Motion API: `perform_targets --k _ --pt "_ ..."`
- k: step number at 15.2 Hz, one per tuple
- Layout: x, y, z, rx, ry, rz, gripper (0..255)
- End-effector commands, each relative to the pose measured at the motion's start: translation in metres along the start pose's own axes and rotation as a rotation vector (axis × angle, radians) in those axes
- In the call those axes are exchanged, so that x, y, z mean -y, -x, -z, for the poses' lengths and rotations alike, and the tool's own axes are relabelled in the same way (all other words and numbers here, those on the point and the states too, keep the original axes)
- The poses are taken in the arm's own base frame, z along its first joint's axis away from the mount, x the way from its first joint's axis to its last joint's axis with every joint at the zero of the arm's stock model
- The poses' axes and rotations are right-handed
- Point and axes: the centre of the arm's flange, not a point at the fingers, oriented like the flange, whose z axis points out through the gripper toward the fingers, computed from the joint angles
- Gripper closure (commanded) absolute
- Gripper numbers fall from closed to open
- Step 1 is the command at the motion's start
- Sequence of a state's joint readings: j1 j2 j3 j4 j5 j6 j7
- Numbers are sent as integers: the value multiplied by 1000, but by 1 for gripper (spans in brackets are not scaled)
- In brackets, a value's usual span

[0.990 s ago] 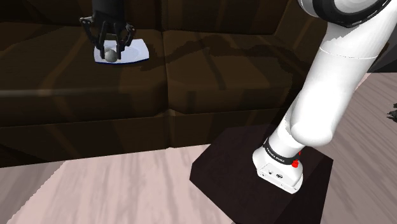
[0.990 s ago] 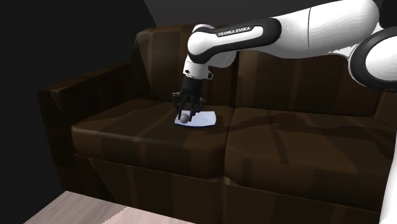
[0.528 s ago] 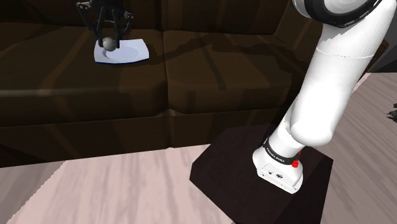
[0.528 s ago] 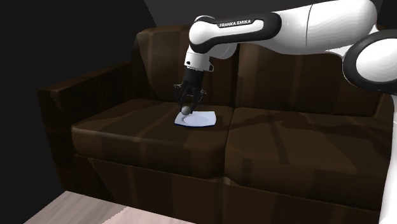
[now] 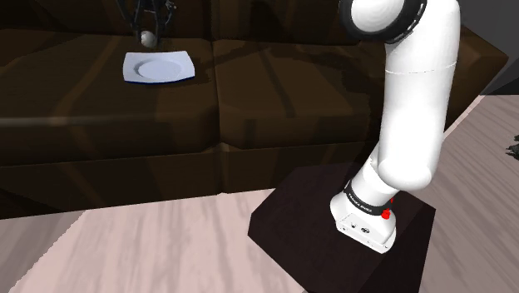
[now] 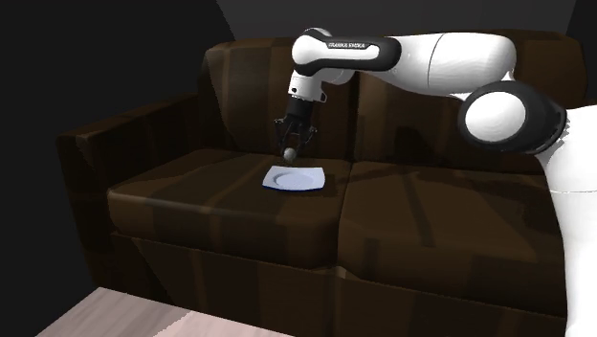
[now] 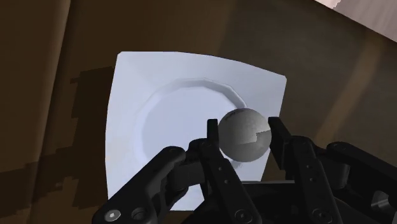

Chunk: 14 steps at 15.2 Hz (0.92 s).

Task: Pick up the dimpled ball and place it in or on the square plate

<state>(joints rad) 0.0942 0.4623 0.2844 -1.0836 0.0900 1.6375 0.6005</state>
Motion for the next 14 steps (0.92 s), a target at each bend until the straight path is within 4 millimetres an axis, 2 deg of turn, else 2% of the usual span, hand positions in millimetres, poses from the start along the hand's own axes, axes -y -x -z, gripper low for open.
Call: perform_targets --k 1,3,14 --pt "-9 -26 0 0 1 0 255" --pt "-18 -49 4 0 1 0 255" --pt "-31 -51 -53 0 1 0 255"
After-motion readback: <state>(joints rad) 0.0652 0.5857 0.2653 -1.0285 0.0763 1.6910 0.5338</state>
